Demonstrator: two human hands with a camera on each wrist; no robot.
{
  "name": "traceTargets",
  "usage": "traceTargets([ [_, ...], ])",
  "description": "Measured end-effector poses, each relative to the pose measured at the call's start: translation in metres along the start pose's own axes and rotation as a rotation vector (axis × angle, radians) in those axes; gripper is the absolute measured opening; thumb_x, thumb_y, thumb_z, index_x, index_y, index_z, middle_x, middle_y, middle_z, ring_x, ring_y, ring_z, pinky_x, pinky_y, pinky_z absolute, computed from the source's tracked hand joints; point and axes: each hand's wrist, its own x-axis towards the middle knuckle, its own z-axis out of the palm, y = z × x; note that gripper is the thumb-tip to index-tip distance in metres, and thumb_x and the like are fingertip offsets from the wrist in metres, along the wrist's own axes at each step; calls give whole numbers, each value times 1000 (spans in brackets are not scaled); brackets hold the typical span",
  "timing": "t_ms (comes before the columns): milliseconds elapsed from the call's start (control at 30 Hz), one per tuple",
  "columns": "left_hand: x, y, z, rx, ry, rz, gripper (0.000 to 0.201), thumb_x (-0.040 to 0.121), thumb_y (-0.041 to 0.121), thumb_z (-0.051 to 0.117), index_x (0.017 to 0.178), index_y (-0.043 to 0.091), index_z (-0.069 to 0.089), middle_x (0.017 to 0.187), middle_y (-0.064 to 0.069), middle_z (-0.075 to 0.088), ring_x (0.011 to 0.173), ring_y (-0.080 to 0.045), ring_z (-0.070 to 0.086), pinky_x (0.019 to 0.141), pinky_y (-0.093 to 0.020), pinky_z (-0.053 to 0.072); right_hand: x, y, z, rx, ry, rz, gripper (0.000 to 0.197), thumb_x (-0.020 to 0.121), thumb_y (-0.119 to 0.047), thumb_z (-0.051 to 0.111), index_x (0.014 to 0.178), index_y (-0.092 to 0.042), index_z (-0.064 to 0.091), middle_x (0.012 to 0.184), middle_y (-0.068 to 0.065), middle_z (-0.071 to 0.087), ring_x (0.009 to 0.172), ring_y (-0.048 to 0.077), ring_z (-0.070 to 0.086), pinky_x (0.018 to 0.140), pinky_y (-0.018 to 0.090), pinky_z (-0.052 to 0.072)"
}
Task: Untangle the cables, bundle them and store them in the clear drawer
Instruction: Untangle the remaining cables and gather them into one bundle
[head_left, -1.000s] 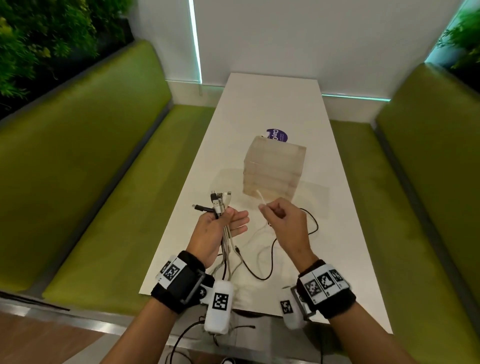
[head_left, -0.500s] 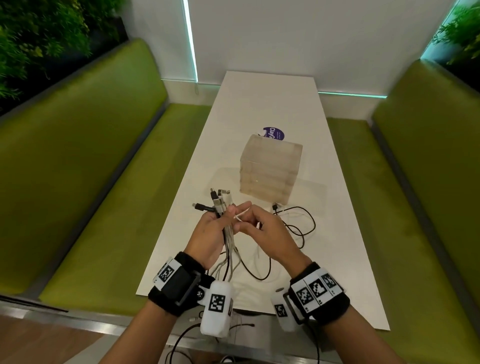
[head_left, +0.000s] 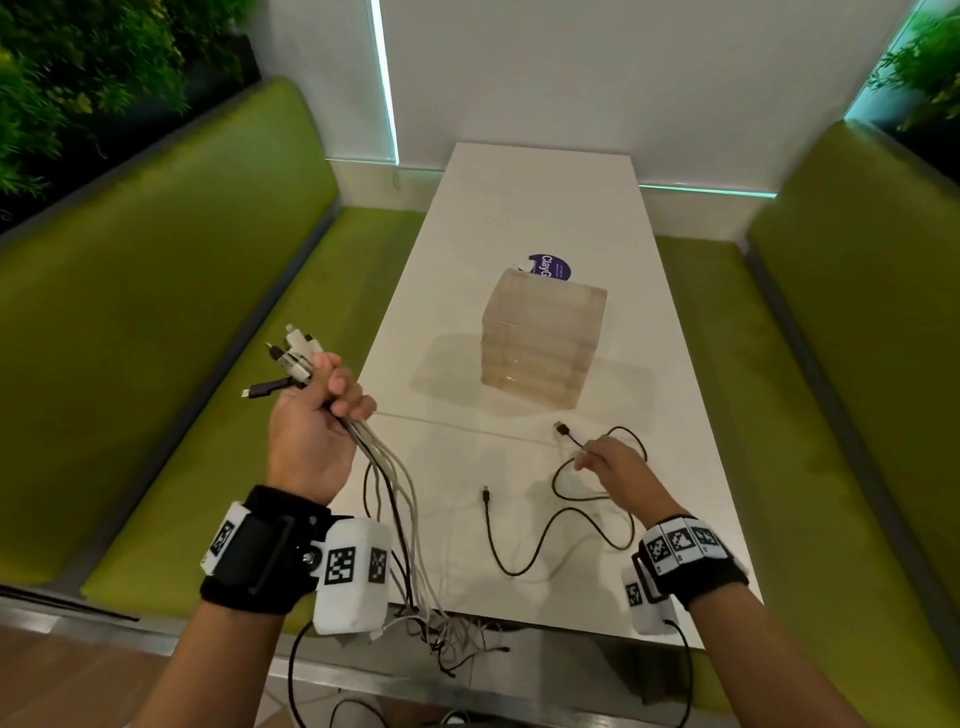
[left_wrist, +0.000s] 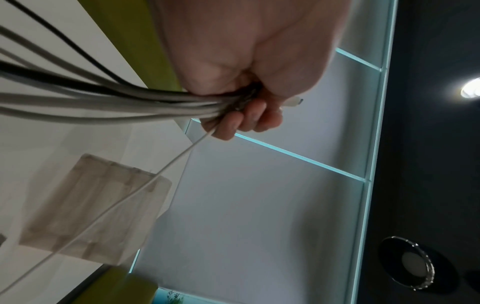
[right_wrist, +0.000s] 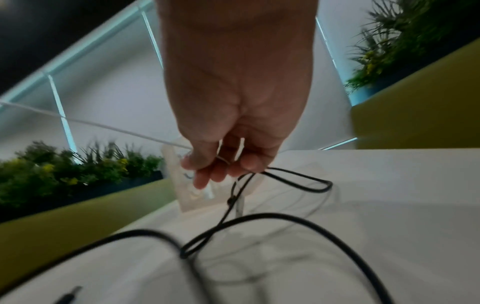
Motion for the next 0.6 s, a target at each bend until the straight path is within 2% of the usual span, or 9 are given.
traceTargets([
  [133,0,5,-4,-23,-14,23,24,100,23,41,79,18,52,56,10,44,45,-3,31,45,-16,31,5,11,-8,18,61,32,16,92,-10,56,85,-4,69,90,9,56,85,19,51,71,17,29],
  [233,-4,6,-2,-14,-26,36,25,100,24,40,80,18,53,57,10,43,46,-4,30,46,-16,30,11,11,-8,-6,75,55,15,93,-11,53,81,-11,63,86,8,58,83,21,52,73,24,33],
  [333,-8,10,3,-16,-34,46,26,101,24,39,80,18,53,57,10,42,46,-4,30,46,-16,30,18,8,-7,-35,61,66,14,94,-11,50,90,-8,62,87,4,58,82,20,51,73,26,34],
  [400,-11,15,5,-32,-38,59,27,102,24,37,80,19,53,57,10,42,45,-4,30,45,-16,30,21,8,-9,-31,68,59,11,94,-10,50,93,-8,61,87,3,60,80,20,54,72,28,39],
  [500,-12,24,6,-40,-36,68,26,101,25,38,79,19,52,56,11,42,45,-3,30,45,-15,30,27,10,-17,2,97,58,7,91,-11,57,87,-13,63,89,5,63,84,25,59,80,41,49],
  [567,-13,24,6,-8,-37,64,23,99,25,40,80,19,51,56,11,42,44,-3,30,45,-15,29,27,2,-22,72,79,41,5,87,-11,64,84,-12,68,93,8,62,90,25,60,85,39,48],
  [600,-14,22,6,7,-42,58,22,99,25,40,80,18,51,56,10,42,45,-3,30,45,-16,29,24,-5,-26,122,56,27,4,84,-10,67,84,-12,71,93,8,61,89,23,60,83,34,48],
])
